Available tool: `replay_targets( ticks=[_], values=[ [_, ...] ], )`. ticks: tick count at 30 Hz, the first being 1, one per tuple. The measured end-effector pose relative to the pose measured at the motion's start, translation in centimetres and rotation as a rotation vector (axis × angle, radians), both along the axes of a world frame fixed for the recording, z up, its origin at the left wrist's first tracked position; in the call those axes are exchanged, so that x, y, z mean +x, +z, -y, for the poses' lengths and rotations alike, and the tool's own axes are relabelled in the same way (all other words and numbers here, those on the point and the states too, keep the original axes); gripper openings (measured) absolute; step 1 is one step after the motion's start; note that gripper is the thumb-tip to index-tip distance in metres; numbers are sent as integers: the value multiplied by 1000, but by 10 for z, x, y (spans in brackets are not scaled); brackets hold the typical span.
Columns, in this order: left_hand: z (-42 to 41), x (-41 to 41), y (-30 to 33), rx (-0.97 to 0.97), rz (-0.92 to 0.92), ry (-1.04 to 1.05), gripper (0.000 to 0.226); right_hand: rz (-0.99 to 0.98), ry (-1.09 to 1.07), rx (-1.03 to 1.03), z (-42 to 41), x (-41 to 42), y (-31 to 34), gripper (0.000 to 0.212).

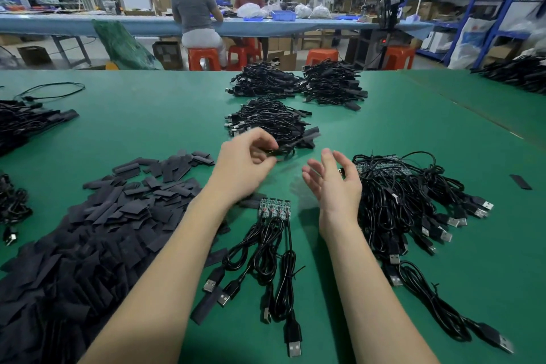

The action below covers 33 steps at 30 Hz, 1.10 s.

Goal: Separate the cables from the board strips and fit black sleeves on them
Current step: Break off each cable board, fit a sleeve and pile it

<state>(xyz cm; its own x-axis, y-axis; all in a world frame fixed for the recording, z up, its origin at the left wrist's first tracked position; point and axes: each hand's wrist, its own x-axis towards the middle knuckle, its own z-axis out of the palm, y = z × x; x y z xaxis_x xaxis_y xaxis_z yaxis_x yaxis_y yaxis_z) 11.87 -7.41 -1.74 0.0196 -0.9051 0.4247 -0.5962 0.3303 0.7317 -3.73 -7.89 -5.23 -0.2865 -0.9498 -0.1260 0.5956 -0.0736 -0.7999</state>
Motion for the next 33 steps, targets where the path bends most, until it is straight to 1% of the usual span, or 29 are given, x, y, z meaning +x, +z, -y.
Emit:
replay_targets(
  ticks=[3,6,8,10,12,14,16,19,22,24,26,27,29,31,33],
  values=[
    [43,-1,19,-114,112,49,21,-156,46,40,1,0,-2,13],
    [93,-1,35,-149,254,70,17,-409,126,31,3,3,-6,10],
    [122,-1,39,-157,340,82,14,-530,170,15,3,6,-9,6],
    [144,-1,38,-120,408,90,15,-660,197,6,4,10,-12,7],
    [159,1,32,-36,479,81,15,-765,211,-5,4,11,-14,8],
    [166,2,23,46,506,74,18,-815,219,-11,4,11,-15,8],
    [167,3,17,60,506,80,21,-805,224,-7,4,10,-15,8],
    [158,5,18,-10,483,90,24,-791,234,5,5,9,-16,7],
    [130,7,18,-105,373,128,19,-836,212,-10,5,8,-16,8],
    [100,6,13,-108,252,142,13,-980,173,-39,4,5,-15,10],
    [67,3,6,-71,99,128,8,-1180,182,-52,2,-1,-13,12],
    [51,1,1,-45,36,112,6,-1287,222,-58,1,-4,-12,12],
    [25,-4,-8,9,-32,73,7,-1489,342,-78,-1,-9,-8,16],
    [7,-10,-18,52,-63,56,9,-1574,441,-85,-3,-11,-5,18],
    [-2,-12,-23,96,-85,64,7,-1520,508,-89,-5,-11,-2,18]
  ],
)
